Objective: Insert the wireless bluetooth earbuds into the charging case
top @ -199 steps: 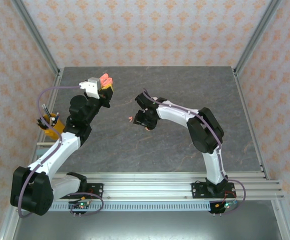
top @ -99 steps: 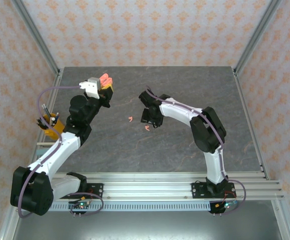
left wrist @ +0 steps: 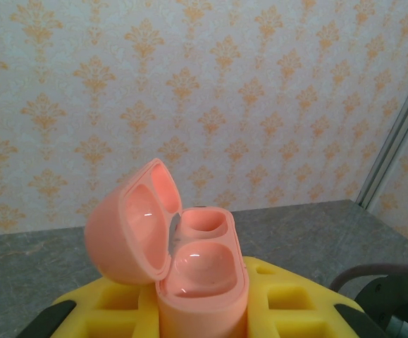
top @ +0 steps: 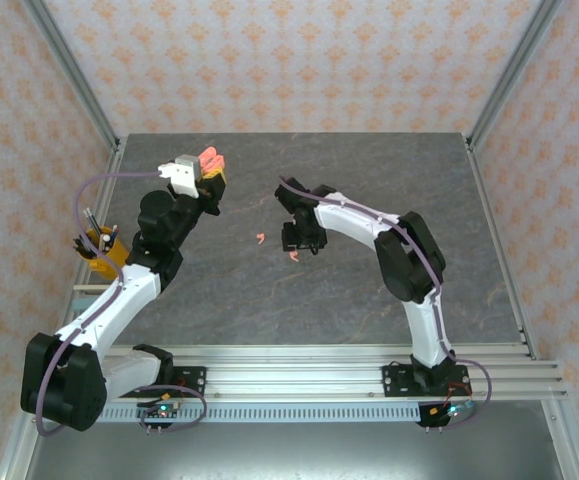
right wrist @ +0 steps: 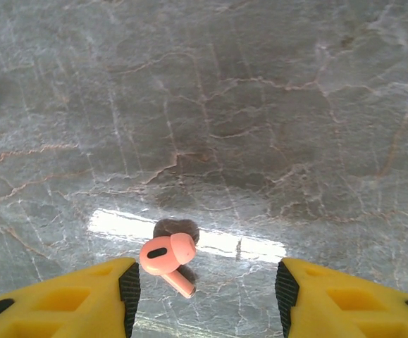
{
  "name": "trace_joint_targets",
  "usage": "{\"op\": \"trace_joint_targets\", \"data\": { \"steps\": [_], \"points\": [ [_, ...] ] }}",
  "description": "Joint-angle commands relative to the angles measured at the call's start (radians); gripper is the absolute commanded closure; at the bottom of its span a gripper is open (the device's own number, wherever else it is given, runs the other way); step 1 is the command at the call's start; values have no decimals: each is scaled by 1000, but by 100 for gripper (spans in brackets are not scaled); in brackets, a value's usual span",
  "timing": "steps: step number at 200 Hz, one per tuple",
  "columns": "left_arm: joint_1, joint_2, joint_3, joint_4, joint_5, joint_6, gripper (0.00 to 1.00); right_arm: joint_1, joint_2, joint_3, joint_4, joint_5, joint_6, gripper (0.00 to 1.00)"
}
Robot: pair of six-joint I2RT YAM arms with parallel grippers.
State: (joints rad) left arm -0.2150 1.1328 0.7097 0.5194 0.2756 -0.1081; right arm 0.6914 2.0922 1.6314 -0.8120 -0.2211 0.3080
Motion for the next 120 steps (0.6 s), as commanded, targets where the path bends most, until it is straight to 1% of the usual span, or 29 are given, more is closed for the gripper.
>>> {"op": "trace_joint_targets", "data": {
  "steps": [1,47,120],
  "points": [
    [2,-8,20,22,-11,-1,100,11,35,53,-56,-14,-71,46],
    [1,-2,26,16,-10,1,100,31,92,114,-126,76,-9,49],
    [0,2,33,11,-7,5,100,51,141,158,-134,82,12,52]
  ]
}}
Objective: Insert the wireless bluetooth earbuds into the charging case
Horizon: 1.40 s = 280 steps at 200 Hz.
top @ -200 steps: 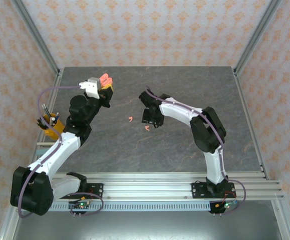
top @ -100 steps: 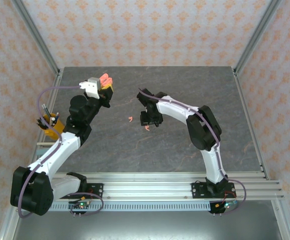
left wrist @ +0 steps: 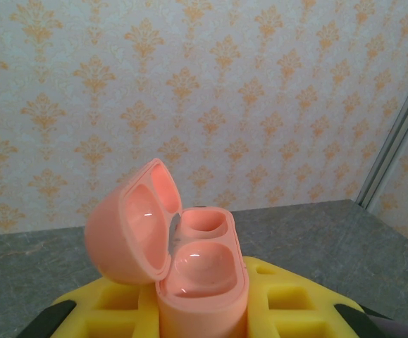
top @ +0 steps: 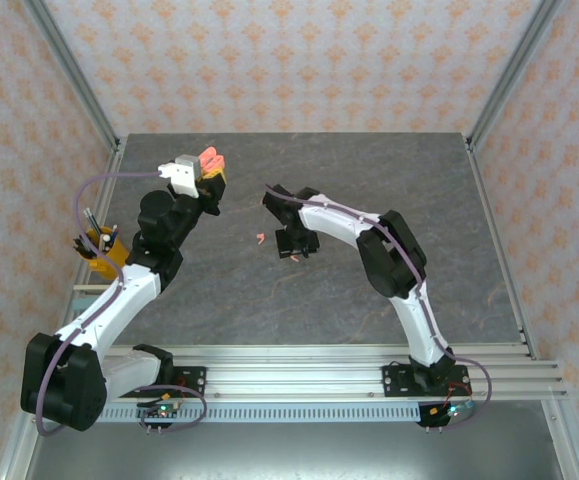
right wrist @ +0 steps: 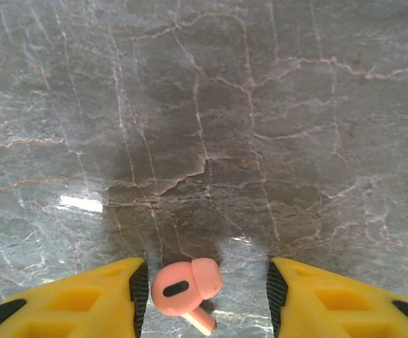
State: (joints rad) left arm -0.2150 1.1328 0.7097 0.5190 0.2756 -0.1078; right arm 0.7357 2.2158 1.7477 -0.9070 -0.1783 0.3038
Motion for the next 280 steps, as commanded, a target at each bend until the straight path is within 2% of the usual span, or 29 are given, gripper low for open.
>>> {"op": "trace_joint_targets", "data": {
  "steps": [1,207,280],
  "points": [
    [0,1,33,11,-7,6,100,7,18,42,-39,39,16,52],
    [1,16,29,25,-10,-1,100,24,56,62,-67,36,13,65],
    [0,14,31,23,-9,-3,100,24,41,50,-60,19,30,76]
  ]
}}
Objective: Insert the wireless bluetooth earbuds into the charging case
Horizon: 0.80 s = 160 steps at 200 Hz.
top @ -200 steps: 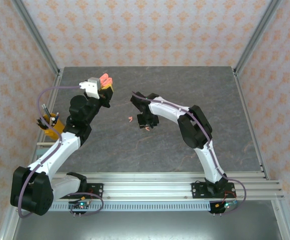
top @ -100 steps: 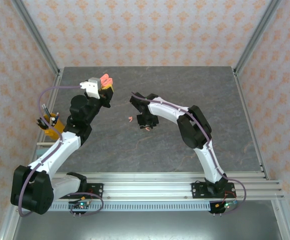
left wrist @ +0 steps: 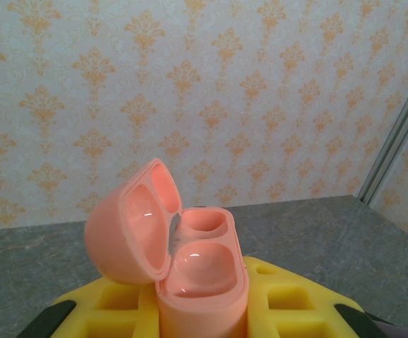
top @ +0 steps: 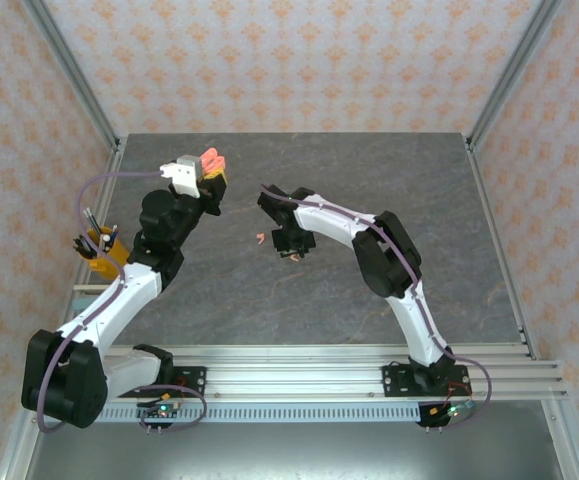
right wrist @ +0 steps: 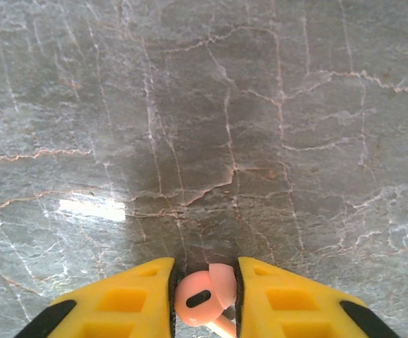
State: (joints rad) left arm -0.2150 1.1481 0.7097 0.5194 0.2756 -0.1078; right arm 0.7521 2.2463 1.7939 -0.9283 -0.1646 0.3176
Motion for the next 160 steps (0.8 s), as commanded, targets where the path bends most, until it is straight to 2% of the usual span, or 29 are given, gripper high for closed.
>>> {"op": "trace_joint_targets", "data": {
  "steps": [1,62,134,160],
  "points": [
    [1,-2,31,23,-10,-3,100,7,11,3,-38,6,18,76],
    [1,-1,33,22,-6,-4,100,4,-65,-53,-3,37,75,82],
    [1,-8,22,19,16,-1,100,-44,-239,-228,111,64,176,82],
    [1,-9,17,15,25,-4,100,-59,-255,-259,136,50,187,82]
  ]
}}
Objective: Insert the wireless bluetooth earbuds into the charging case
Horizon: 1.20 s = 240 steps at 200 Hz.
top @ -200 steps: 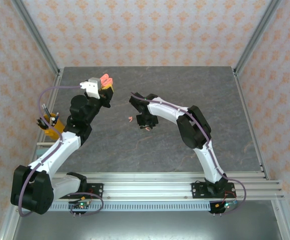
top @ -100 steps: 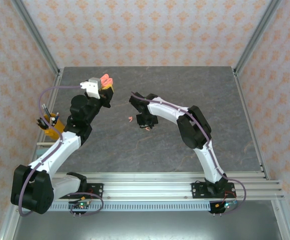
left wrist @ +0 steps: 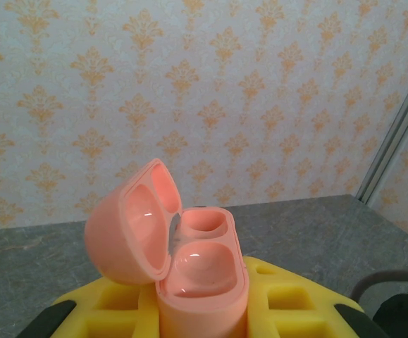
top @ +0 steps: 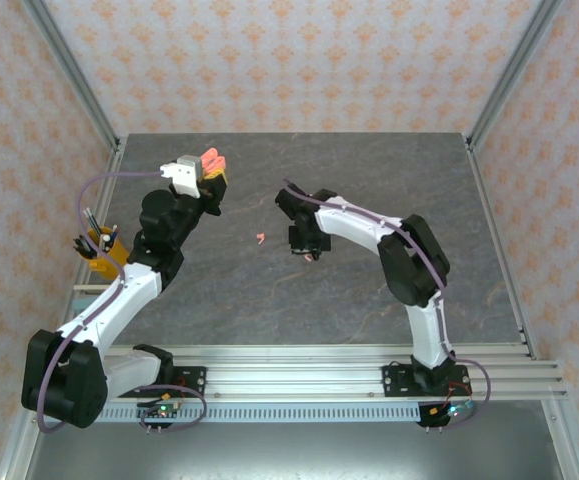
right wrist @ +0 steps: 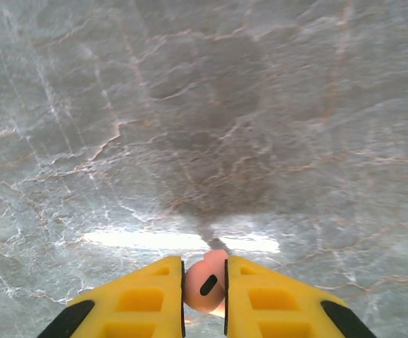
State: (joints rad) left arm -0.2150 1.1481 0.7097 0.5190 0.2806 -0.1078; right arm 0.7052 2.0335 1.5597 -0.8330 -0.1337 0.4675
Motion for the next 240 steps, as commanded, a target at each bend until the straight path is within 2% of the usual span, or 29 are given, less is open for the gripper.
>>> {"op": "trace_joint_targets", "data": {
  "steps": [1,37,71,114,143,189,217,240],
  "points": [
    [1,-8,16,15,20,-4,100,-12,-42,-25,41,19,36,82],
    [-1,-12,16,11,19,-7,100,-12,7,-21,-4,72,51,82],
    [-2,-4,20,12,22,-8,100,-12,70,9,-129,200,215,82],
    [-6,8,26,16,27,-9,100,-12,71,-47,-97,158,409,81],
    [-6,15,32,18,26,-8,100,-12,60,-46,-87,140,445,69],
    [-9,25,39,22,29,-8,100,-25,-25,-37,-86,137,367,56],
    [-9,24,40,14,32,-5,100,-36,-70,-35,-67,102,221,44],
    [-10,18,41,1,30,6,100,-42,-81,-45,-44,31,64,40]
  ]
}}
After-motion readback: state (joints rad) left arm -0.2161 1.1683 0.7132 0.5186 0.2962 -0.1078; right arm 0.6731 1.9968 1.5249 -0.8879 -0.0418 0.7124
